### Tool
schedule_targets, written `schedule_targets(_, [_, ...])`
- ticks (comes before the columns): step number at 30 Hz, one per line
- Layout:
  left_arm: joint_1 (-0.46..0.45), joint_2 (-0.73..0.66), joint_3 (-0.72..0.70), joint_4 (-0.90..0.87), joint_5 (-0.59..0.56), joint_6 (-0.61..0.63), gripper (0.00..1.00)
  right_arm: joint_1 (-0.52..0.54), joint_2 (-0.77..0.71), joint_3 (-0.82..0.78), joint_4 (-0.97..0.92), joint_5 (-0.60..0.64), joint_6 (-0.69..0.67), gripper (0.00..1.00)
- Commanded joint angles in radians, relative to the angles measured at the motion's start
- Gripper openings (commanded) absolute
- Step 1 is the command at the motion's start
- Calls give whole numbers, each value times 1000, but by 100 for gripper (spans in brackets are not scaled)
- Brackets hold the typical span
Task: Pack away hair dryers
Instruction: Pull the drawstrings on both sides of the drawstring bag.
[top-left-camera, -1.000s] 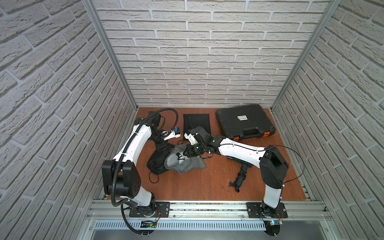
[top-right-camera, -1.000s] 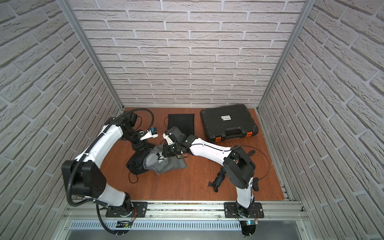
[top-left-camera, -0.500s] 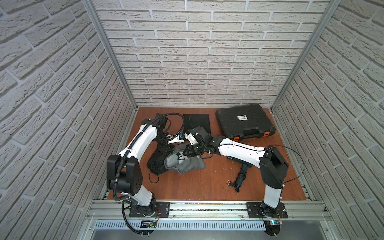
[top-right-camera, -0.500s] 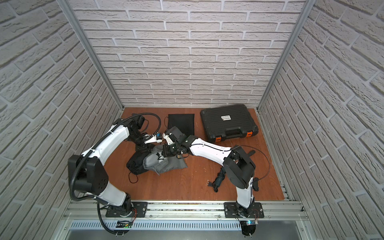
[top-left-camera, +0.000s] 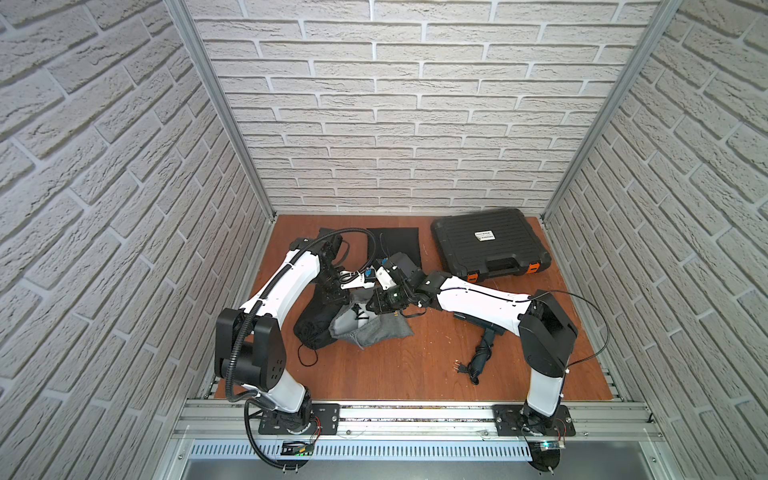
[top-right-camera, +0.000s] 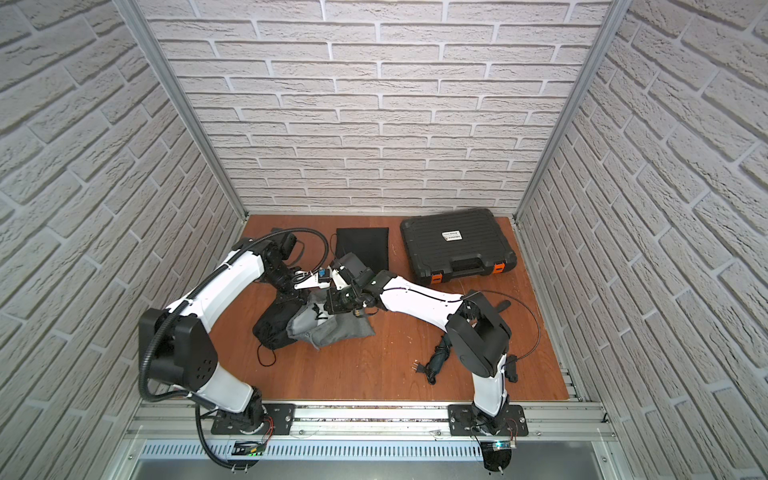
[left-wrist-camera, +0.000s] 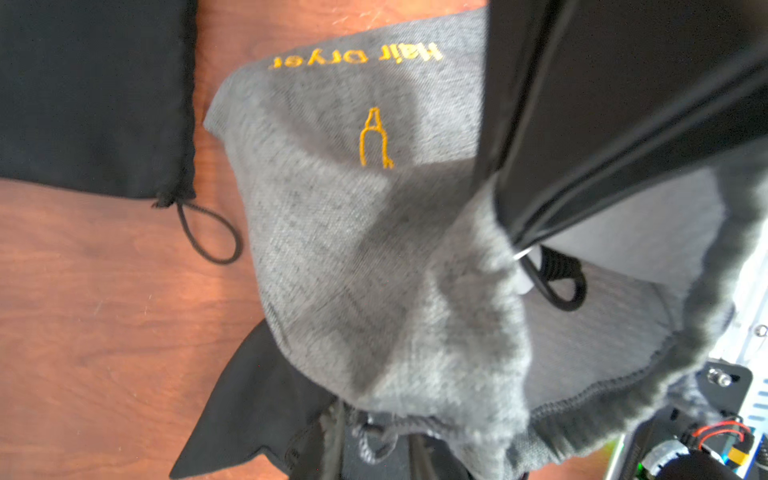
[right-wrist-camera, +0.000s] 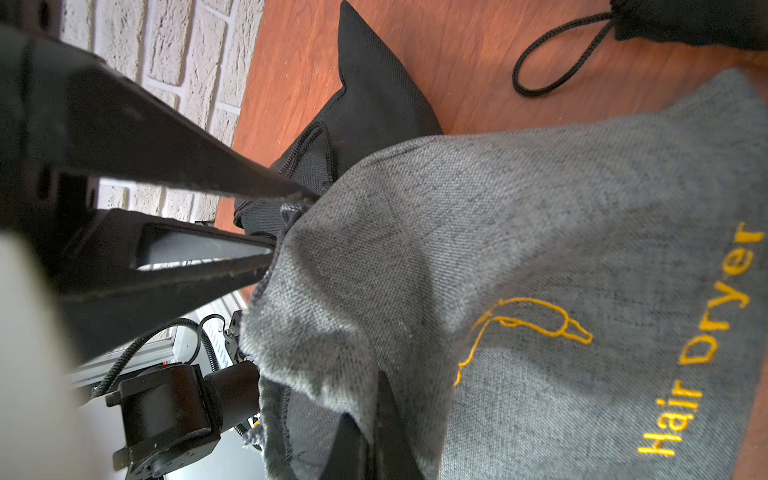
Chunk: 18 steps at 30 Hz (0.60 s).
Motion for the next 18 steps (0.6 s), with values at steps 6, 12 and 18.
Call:
schedule_targets(6, [-4,-26,-5,-32,-13,-15,0,1,-27,-20,55,-17,4,2])
schedule_targets(12, [22,-97,-5,-46,-61,-21,0,1,-17,-17,53,-21,9,4])
schedule_targets(18, [44,-187,-4,-41,-115,-79,0,1,-15,-9,43,-25,10,15])
